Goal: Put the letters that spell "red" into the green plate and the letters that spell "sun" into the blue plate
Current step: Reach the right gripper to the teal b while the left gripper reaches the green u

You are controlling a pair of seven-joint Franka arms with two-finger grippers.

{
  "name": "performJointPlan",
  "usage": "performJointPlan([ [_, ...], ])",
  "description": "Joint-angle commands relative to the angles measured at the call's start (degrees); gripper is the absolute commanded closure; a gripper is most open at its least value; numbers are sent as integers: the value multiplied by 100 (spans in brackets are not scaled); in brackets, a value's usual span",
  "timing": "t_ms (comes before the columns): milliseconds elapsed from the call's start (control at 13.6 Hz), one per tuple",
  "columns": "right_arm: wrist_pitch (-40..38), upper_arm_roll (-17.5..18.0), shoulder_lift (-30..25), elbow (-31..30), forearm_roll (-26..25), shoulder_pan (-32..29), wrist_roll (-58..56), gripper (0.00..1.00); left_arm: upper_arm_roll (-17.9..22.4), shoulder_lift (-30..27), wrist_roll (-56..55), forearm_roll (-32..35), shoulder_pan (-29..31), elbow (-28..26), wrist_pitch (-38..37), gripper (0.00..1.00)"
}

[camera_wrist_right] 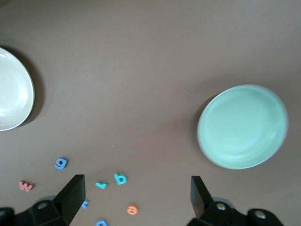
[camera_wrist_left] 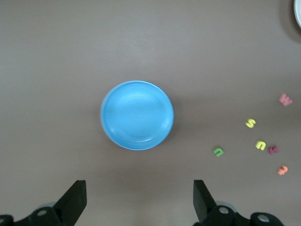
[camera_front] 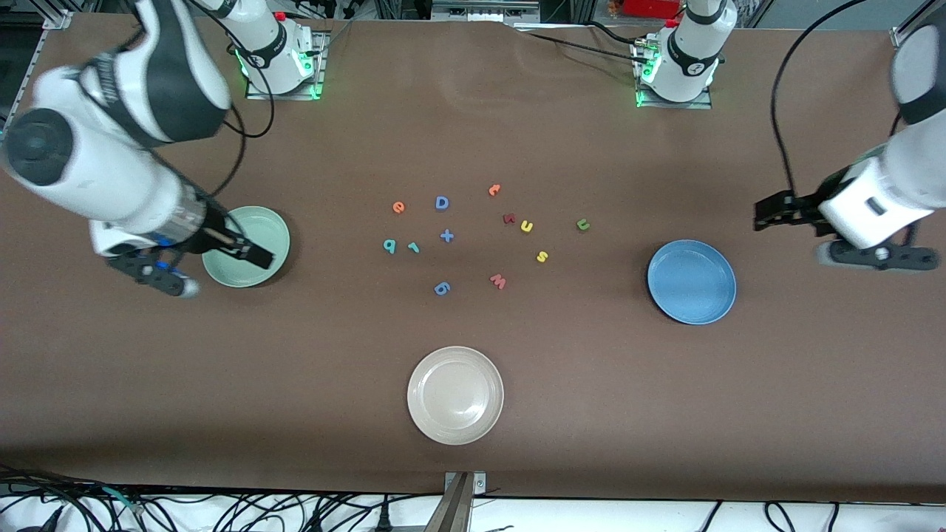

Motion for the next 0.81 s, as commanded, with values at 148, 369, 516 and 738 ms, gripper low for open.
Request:
performJointPlan([
  [148, 1772, 415, 83, -1758, 38, 298, 794, 1, 3, 789, -649, -187, -903, -38, 234, 0],
  [369, 2538, 415, 531, -2190, 38, 614, 821, 1, -93, 1098, -659, -626, -1027, -187, 602, 0],
  [516, 3022, 424, 865, -2323, 38, 755, 847, 1, -312, 1055, -668, -688, -1027, -774, 1330, 0],
  [738, 3375, 424, 1112, -2323, 47, 905, 873, 1, -524, 757, -720, -688, -1027, -1967, 2516, 0],
])
